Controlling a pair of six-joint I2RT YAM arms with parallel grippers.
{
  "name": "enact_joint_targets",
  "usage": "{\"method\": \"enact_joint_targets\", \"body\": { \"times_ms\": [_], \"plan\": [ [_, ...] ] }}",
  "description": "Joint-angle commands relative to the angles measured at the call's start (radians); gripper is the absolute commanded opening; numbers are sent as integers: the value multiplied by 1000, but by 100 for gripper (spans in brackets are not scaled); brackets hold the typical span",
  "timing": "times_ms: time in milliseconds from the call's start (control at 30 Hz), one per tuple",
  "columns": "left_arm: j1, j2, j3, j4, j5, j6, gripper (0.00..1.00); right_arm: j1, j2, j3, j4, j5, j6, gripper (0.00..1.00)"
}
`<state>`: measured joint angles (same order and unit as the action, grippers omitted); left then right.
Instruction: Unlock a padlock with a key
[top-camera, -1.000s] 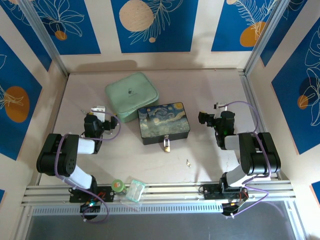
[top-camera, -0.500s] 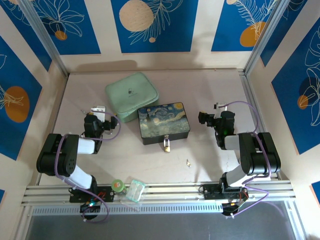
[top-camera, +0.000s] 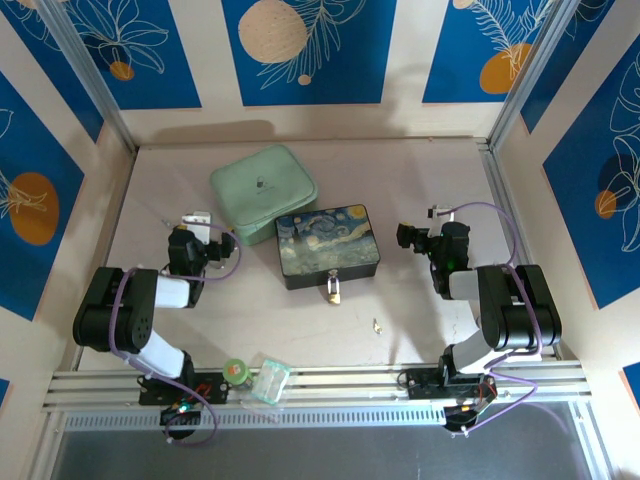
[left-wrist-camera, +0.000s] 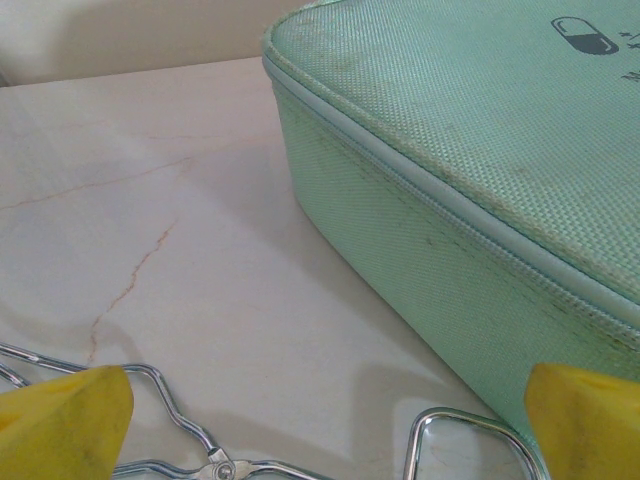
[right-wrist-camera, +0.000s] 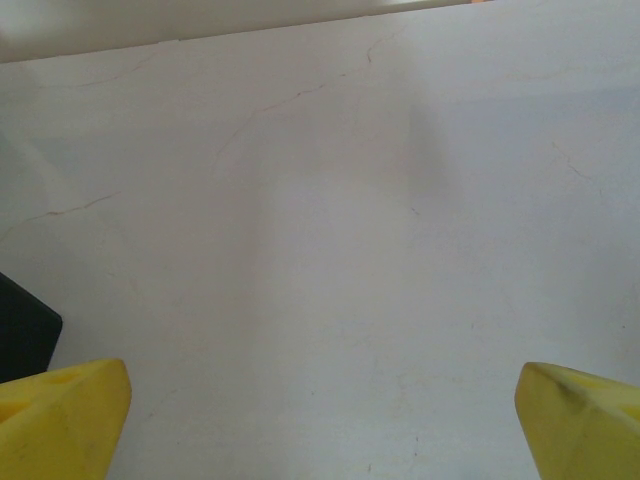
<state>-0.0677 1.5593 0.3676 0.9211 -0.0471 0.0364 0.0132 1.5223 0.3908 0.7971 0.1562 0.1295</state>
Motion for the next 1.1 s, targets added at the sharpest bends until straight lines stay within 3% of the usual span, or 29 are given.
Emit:
{"method": "enact_joint_targets", "body": {
  "times_ms": [0,233,333,400,467,533,633,733,867,967,1067],
  "plan": [
    [6,-27,-15,40,27,14,100,-2,-12,28,1,-12,-21,99],
    [5,-229,11,-175,41,21,100,6,-146,56,-157,-19,-31,99],
    [3,-343,14,-239,9,-41,100,6,-259,105,-346,-9,27,99],
    [3,-432,42,-315,-58,-237,100,3,-343,170,-536,-30,98,99],
    [5,-508,83,-438,-56,-440,99,-5,-411,213,-653,-83,155,99],
    [8,-545,89,-459,29,-539,100,-9,-472,224,-711,-108,235,99],
    [8,-565,71,-405,172,-684,99,-21,-555,227,-854,-17,481,99],
    [-3,-578,107,-510,276,-825,100,-67,-595,258,-971,-185,455,99],
    [-113,-638,203,-812,268,-819,100,-62,-629,276,-1135,-365,446,95],
    [-207,-668,280,-1030,211,-800,100,-22,-638,310,-1337,-353,439,95],
    [-295,-679,284,-1054,228,-844,100,45,-641,298,-1441,-364,448,93]
  ]
}}
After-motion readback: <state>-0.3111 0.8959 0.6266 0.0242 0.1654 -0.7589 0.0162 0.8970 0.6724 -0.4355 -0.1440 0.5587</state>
